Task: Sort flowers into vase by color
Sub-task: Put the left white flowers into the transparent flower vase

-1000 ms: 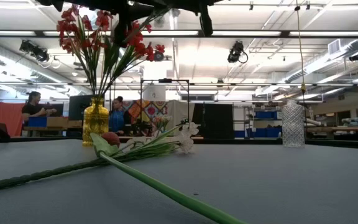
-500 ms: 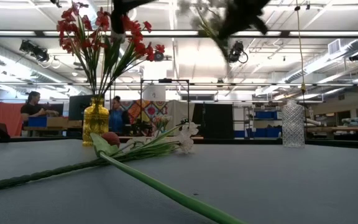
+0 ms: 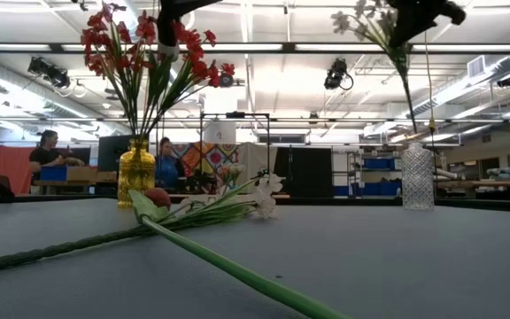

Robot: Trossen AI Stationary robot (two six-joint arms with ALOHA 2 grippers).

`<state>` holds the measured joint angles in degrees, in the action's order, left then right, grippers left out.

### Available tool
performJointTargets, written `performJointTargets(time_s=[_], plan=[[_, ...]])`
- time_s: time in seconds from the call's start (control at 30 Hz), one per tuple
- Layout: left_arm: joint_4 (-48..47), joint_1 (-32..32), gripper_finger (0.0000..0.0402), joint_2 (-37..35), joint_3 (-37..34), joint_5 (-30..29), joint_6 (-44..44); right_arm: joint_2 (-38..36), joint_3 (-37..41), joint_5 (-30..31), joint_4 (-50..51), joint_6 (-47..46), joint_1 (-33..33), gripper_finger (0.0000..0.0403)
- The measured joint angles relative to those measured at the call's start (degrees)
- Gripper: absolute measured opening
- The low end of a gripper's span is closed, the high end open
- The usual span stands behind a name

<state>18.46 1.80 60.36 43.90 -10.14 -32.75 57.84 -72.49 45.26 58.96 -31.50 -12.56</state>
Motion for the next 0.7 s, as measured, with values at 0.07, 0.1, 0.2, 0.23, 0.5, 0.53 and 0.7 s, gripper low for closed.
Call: performJointTargets(time_s=[0.07,0.1,0.2,0.23,0.5,0.53,0.7], plan=[[-0.34,0.0,0.019,0.06,0.0,-0.69,0.48,-1.01,0.0,1.2,-0.64,1.16,-2.09,0.001],[-0.38,0.0,0.019,0.07,0.0,-0.71,0.57,-1.36,-0.02,1.54,-0.83,1.73,-3.16,0.001],[-0.2,0.0,0.019,0.04,0.0,-0.73,0.61,-1.41,-0.02,1.11,-1.73,4.26,-6.57,0.001],[-0.3,0.0,0.019,0.06,0.0,-0.74,0.61,-1.18,-0.02,0.77,-1.92,4.81,-7.54,0.001],[-1.71,0.04,0.019,0.07,0.0,-0.75,0.58,-0.66,4.96,-1.86,-8.0,4.34,-10.56,0.001],[-1.71,0.22,0.019,0.07,0.0,-0.75,0.58,-0.91,6.2,-1.84,-7.96,3.32,-10.62,0.001],[-1.91,1.04,0.019,0.07,0.0,-0.84,0.59,-2.88,11.36,-0.94,-11.79,-0.16,-10.9,0.001]])
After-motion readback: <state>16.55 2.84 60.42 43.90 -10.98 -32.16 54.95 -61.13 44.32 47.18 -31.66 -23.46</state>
